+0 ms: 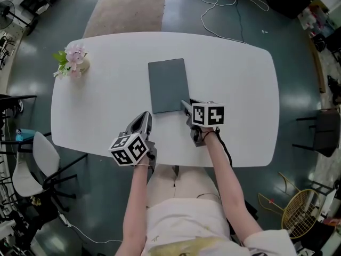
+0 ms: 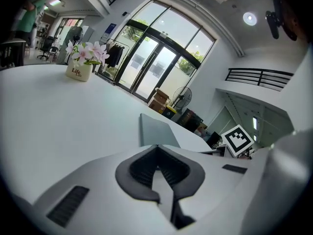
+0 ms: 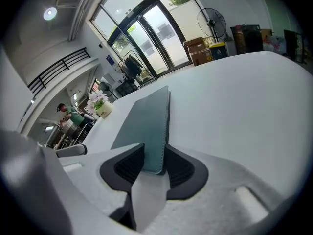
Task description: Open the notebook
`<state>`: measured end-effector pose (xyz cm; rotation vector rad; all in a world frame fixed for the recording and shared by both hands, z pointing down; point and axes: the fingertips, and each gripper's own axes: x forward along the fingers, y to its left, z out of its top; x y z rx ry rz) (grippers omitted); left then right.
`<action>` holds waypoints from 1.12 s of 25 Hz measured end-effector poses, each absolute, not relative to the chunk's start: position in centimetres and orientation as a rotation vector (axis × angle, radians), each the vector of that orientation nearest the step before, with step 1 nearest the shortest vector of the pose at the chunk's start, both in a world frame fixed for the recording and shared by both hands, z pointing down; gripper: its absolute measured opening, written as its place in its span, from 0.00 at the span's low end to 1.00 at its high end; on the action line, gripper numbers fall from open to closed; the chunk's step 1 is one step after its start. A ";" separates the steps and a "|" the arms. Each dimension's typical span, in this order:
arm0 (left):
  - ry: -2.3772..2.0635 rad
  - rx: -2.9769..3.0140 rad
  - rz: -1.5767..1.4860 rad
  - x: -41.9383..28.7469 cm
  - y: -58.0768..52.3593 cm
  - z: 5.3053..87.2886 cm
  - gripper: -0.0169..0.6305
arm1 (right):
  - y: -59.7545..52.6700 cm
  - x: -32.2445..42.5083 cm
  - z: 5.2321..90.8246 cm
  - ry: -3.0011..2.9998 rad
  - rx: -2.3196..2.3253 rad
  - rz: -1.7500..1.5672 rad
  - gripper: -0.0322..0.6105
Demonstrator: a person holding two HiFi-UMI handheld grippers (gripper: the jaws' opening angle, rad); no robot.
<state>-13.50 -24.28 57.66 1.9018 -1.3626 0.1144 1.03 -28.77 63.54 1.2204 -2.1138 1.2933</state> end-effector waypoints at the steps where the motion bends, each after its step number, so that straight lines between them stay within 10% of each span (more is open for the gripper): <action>1: -1.364 1.899 0.112 -13.6 -24.2 57.7 0.02 | -28.8 1.1 63.6 -2.110 1.217 1.302 0.25; 28: -1.510 1.857 -0.020 -13.6 -21.4 54.6 0.02 | -28.3 0.4 58.6 -2.271 1.253 1.302 0.11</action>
